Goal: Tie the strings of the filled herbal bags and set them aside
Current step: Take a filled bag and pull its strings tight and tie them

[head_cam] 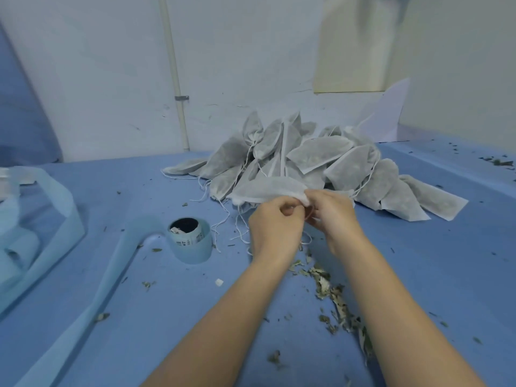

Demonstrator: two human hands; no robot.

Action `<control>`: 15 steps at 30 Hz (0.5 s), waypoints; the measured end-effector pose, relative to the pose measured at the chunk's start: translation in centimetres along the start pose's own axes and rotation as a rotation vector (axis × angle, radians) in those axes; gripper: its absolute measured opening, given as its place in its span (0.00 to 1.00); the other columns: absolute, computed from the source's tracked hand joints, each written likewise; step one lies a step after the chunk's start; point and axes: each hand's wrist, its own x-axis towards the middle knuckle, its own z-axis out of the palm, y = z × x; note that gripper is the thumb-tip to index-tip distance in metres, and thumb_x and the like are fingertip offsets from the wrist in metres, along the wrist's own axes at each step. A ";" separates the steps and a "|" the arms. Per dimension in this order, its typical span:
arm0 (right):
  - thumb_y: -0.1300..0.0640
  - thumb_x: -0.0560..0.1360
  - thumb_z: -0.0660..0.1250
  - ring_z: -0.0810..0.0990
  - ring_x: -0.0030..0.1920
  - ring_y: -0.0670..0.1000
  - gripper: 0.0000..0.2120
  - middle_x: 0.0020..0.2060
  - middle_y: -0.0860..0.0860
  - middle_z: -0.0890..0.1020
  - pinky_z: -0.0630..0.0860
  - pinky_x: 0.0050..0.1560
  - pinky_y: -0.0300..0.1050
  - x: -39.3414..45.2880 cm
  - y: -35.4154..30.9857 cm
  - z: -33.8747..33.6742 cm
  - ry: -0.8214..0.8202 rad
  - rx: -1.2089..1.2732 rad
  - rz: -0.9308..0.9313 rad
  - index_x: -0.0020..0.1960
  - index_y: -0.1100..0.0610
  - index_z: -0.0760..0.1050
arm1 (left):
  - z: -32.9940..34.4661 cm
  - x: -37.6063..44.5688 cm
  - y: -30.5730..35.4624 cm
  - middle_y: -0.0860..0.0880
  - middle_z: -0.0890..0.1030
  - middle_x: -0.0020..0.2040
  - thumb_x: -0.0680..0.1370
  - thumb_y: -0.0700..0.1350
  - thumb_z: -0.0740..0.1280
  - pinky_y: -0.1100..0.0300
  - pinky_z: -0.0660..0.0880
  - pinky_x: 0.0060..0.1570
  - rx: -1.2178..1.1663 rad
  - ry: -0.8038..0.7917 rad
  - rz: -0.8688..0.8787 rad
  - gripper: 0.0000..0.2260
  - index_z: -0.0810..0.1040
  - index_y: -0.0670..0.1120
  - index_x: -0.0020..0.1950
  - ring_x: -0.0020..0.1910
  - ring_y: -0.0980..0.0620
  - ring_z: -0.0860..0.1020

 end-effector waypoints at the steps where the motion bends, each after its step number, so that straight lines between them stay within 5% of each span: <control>1: 0.65 0.75 0.62 0.75 0.32 0.51 0.11 0.30 0.54 0.77 0.73 0.44 0.49 0.0 -0.2 -0.2 -0.018 0.009 -0.012 0.35 0.60 0.76 | -0.7 -0.2 0.1 0.58 0.78 0.34 0.73 0.47 0.69 0.73 0.67 0.34 0.072 0.030 0.071 0.04 0.80 0.54 0.39 0.37 0.61 0.75; 5: 0.64 0.77 0.62 0.73 0.28 0.48 0.08 0.28 0.53 0.76 0.77 0.45 0.47 -0.7 -1.0 -0.3 -0.119 0.057 -0.011 0.46 0.68 0.78 | -3.0 -0.8 0.7 0.50 0.71 0.50 0.71 0.45 0.71 0.60 0.66 0.42 0.476 0.148 0.392 0.12 0.73 0.47 0.52 0.49 0.51 0.70; 8: 0.62 0.77 0.64 0.65 0.24 0.47 0.10 0.25 0.50 0.68 0.73 0.32 0.42 -1.6 -1.3 -0.1 -0.222 0.027 -0.005 0.37 0.62 0.75 | -4.2 -0.8 1.0 0.44 0.68 0.58 0.68 0.40 0.71 0.60 0.64 0.50 0.646 0.115 0.560 0.24 0.69 0.43 0.62 0.55 0.47 0.65; 11: 0.60 0.77 0.65 0.63 0.25 0.46 0.08 0.24 0.45 0.64 0.69 0.28 0.38 -2.6 -1.3 0.1 -0.340 -0.113 -0.042 0.41 0.61 0.79 | -4.9 -1.0 0.8 0.45 0.62 0.65 0.69 0.39 0.68 0.61 0.63 0.58 0.610 -0.124 0.502 0.32 0.60 0.44 0.71 0.63 0.47 0.63; 15: 0.56 0.77 0.64 0.63 0.23 0.42 0.15 0.21 0.42 0.64 0.63 0.26 0.34 -3.4 -1.0 0.7 -0.449 -0.206 -0.095 0.51 0.70 0.78 | -5.8 -1.4 0.4 0.47 0.68 0.66 0.71 0.36 0.65 0.56 0.69 0.54 0.548 -0.336 0.347 0.36 0.51 0.47 0.75 0.63 0.46 0.70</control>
